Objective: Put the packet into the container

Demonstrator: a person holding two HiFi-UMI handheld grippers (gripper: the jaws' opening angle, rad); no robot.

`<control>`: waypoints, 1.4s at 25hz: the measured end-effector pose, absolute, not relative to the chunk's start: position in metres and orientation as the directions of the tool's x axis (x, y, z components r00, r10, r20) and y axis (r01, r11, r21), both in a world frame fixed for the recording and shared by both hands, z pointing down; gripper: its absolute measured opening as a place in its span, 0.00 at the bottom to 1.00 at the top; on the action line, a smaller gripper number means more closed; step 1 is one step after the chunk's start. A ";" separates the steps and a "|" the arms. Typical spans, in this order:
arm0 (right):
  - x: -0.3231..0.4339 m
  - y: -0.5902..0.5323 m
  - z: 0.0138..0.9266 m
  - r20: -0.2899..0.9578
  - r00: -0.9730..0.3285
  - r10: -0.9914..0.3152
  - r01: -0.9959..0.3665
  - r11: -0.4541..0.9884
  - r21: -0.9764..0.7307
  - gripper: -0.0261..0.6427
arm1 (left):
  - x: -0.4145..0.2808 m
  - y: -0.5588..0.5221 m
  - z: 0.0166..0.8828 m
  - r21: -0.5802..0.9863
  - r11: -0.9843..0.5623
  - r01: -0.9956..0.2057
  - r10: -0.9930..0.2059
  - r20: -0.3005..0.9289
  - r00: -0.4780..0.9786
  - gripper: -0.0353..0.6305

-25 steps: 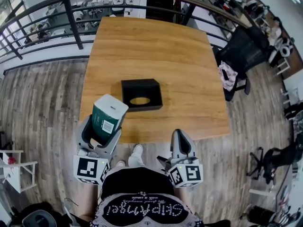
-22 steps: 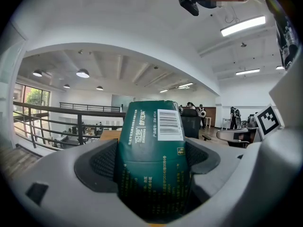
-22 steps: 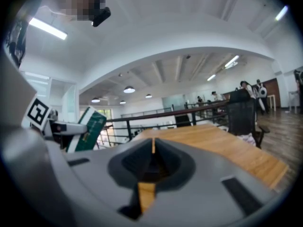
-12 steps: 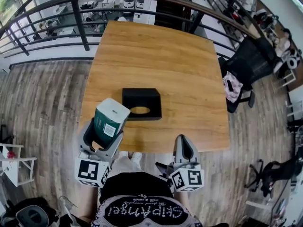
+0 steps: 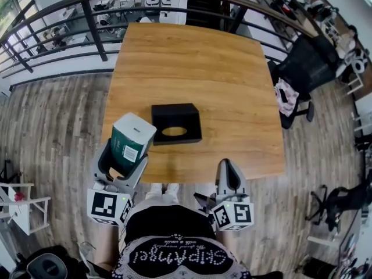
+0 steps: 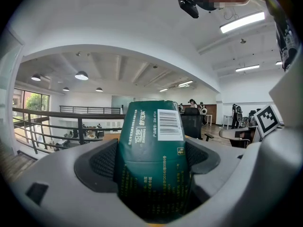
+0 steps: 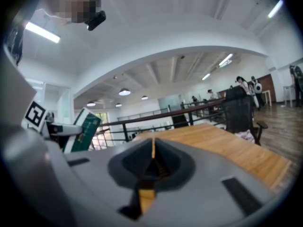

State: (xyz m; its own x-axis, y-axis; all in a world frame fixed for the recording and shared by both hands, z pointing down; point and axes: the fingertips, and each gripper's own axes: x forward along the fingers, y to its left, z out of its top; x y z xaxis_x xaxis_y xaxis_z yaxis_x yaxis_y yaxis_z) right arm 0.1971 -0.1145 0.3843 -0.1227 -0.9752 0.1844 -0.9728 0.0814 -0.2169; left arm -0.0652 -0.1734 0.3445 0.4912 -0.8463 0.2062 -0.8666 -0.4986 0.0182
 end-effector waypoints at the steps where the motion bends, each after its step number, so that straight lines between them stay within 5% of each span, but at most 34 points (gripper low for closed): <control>1: 0.197 -0.115 0.384 0.187 -0.120 -0.975 -0.973 0.078 -0.217 0.10 | -0.065 -0.177 0.342 0.012 -0.511 -0.860 -0.840 0.209 0.501 0.70; 12: 0.170 -0.084 0.400 0.189 -0.072 -0.979 -0.977 0.031 -0.212 0.10 | -0.058 -0.200 0.353 -0.038 -0.694 -0.719 -0.704 0.247 0.666 0.70; 18: 0.196 -0.100 0.404 0.226 -0.034 -0.973 -0.974 -0.018 -0.226 0.10 | 0.003 -0.246 0.382 -0.017 -0.769 -0.639 -0.609 0.325 0.724 0.70; 35: 0.218 -0.111 0.453 0.384 0.015 -0.923 -0.956 -0.126 -0.264 0.10 | 0.080 -0.278 0.500 -0.036 -0.889 -0.457 -0.403 0.534 0.743 0.70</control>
